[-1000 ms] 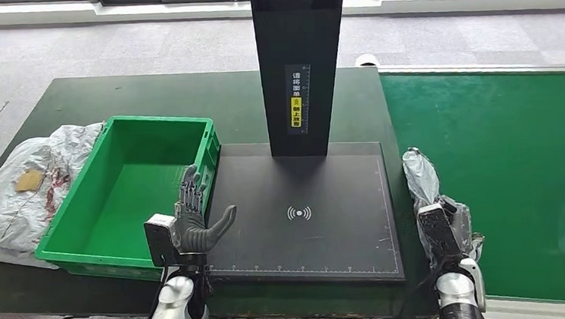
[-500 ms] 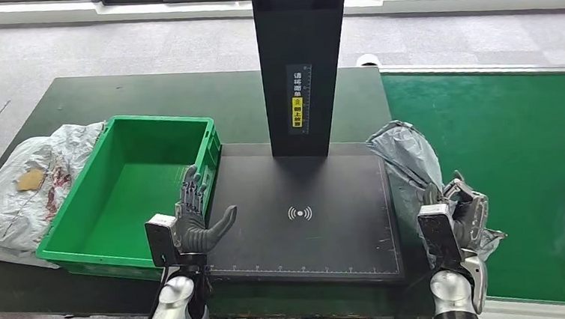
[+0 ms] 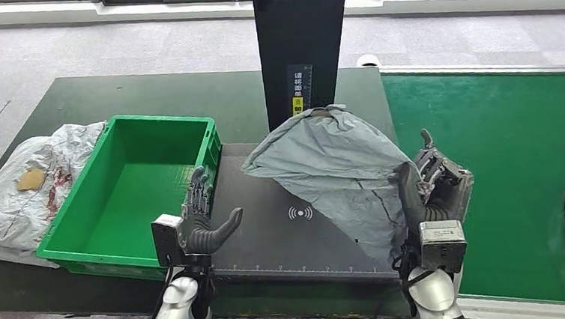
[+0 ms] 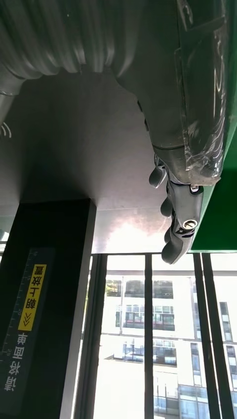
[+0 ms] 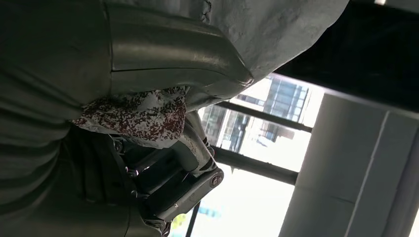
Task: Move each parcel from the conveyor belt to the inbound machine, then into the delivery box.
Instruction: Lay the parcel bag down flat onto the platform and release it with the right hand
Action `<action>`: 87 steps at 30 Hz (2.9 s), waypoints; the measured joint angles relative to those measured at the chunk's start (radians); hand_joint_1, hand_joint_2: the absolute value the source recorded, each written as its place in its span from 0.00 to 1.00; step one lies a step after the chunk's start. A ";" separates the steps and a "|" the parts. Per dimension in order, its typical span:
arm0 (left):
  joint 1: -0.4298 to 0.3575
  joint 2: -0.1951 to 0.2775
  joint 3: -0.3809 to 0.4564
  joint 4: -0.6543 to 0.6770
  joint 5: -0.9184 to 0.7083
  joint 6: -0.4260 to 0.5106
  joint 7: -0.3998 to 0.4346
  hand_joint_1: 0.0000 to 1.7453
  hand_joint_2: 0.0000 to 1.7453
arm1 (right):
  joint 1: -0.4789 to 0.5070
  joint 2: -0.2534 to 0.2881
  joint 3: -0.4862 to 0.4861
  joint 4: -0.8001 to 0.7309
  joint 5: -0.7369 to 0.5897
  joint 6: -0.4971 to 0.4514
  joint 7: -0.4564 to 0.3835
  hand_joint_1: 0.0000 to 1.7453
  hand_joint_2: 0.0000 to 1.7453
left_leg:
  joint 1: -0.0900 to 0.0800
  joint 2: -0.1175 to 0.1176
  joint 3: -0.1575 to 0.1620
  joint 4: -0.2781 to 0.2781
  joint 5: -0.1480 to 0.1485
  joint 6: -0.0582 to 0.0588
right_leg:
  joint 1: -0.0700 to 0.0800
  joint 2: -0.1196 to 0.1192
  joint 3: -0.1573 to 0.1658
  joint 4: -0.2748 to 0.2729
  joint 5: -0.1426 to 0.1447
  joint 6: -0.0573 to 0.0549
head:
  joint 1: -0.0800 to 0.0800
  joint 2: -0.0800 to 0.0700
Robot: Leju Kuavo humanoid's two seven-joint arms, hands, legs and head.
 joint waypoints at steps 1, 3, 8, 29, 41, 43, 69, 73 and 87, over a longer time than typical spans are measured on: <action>-0.001 0.000 -0.002 0.000 0.001 0.000 0.000 0.00 1.00 | -0.004 -0.002 0.013 -0.003 -0.010 0.009 0.000 1.00 1.00 | 0.000 0.000 0.000 0.000 0.000 0.000 | 0.000 0.000 0.000 0.000 0.000 0.000 | 0.000 0.000; -0.001 0.000 -0.006 0.001 0.005 0.000 0.000 0.00 1.00 | -0.010 -0.006 0.031 -0.007 -0.019 0.017 0.000 1.00 1.00 | 0.000 -0.001 0.000 0.000 0.000 0.000 | 0.000 0.000 0.000 0.000 0.000 0.000 | 0.000 0.000; -0.002 0.000 -0.010 0.003 0.008 0.000 0.000 0.00 1.00 | -0.017 -0.011 0.050 -0.009 -0.021 0.025 0.000 1.00 1.00 | 0.000 -0.001 0.000 0.000 0.000 0.000 | 0.000 0.000 0.000 0.000 0.000 0.000 | 0.000 0.000; -0.007 0.000 -0.020 0.012 0.016 0.004 0.000 0.00 1.00 | -0.336 0.058 -0.034 0.733 0.034 0.006 0.004 0.99 1.00 | 0.000 0.000 0.000 0.000 0.004 0.000 | 0.000 0.000 -0.001 0.000 0.003 -0.001 | 0.000 0.000; -0.008 0.000 -0.020 0.018 0.019 0.005 0.000 0.00 1.00 | -0.417 0.089 -0.063 0.960 0.035 -0.019 0.004 0.00 1.00 | 0.000 0.000 -0.001 0.000 0.004 0.000 | 0.000 0.000 -0.001 0.000 0.003 0.000 | 0.000 0.000; -0.008 0.000 -0.020 0.021 0.019 0.005 0.000 0.00 1.00 | -0.427 0.089 -0.067 0.982 0.038 -0.024 0.004 0.00 0.75 | 0.000 0.000 -0.001 0.000 0.004 0.000 | 0.000 0.000 -0.001 0.000 0.003 0.000 | 0.000 0.000; -0.007 0.000 -0.021 0.009 -0.019 0.077 0.000 0.00 1.00 | -0.245 0.155 -0.373 0.557 0.521 -0.284 0.003 0.00 0.00 | 0.000 -0.005 -0.002 0.000 0.004 0.000 | 0.000 -0.004 -0.001 0.000 0.002 -0.001 | 0.000 0.000; -0.006 0.000 -0.034 -0.026 -0.036 0.077 0.000 0.00 1.00 | -0.179 0.161 -0.380 0.375 0.502 -0.284 0.003 0.00 0.00 | 0.000 -0.003 -0.002 0.000 0.004 0.000 | 0.000 -0.002 -0.002 0.000 0.002 -0.001 | 0.000 0.000; -0.177 -0.032 -0.273 -0.008 -0.346 0.196 0.058 0.00 1.00 | -0.088 0.163 -0.381 -0.092 0.448 -0.284 0.002 0.00 1.00 | -0.002 -0.003 -0.002 0.001 0.005 0.000 | -0.001 -0.002 -0.002 0.000 0.004 0.001 | 0.000 0.000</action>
